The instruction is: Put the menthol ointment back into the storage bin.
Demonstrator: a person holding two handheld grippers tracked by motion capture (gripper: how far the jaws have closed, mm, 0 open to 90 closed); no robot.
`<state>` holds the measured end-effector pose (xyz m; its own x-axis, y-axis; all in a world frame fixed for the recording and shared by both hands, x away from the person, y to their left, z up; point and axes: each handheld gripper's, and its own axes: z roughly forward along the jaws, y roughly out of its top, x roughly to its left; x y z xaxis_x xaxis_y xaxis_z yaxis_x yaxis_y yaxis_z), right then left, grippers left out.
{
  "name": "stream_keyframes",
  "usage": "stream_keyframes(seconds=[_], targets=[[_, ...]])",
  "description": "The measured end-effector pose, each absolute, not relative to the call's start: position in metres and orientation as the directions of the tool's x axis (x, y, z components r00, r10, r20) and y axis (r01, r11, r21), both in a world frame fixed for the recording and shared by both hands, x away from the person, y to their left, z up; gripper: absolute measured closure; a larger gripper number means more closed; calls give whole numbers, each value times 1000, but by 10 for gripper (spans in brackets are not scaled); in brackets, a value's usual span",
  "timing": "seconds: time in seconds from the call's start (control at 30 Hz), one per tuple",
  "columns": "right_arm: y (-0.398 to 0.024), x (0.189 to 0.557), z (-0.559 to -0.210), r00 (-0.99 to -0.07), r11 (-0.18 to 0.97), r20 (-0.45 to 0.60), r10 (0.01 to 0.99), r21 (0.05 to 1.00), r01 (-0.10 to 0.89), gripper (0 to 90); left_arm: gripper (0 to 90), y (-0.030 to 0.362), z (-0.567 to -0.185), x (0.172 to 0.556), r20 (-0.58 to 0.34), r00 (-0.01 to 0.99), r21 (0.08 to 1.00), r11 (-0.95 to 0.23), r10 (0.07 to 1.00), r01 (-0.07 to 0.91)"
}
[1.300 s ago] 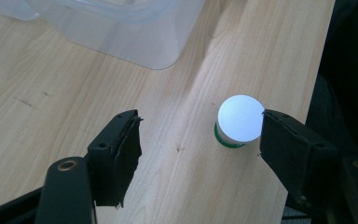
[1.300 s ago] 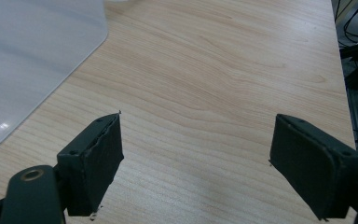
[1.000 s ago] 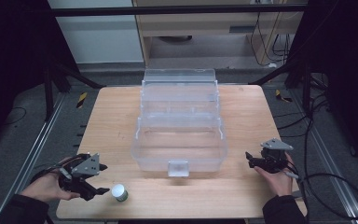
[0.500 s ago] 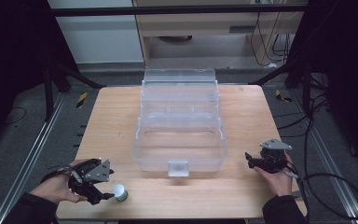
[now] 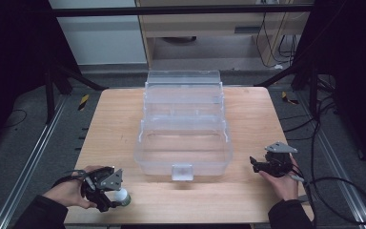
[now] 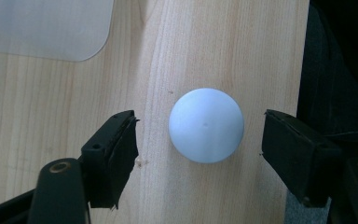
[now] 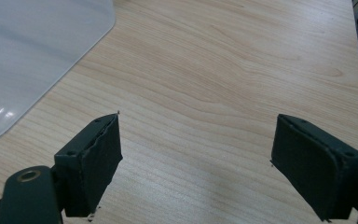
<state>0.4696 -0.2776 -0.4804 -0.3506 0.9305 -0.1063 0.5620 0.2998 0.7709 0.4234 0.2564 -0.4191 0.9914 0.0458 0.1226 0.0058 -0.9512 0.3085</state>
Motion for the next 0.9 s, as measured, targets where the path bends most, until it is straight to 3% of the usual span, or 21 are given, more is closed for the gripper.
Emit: stream_keyframes(seconds=[0.47, 0.9], targets=[[-278, 470, -481, -363, 304, -100, 926, 767, 565, 164, 422, 249, -428, 427, 69, 997, 251, -968, 33, 14], [-276, 470, -482, -373, 308, -94, 923, 761, 571, 167, 491, 246, -431, 431, 34, 999, 232, -972, 35, 26]])
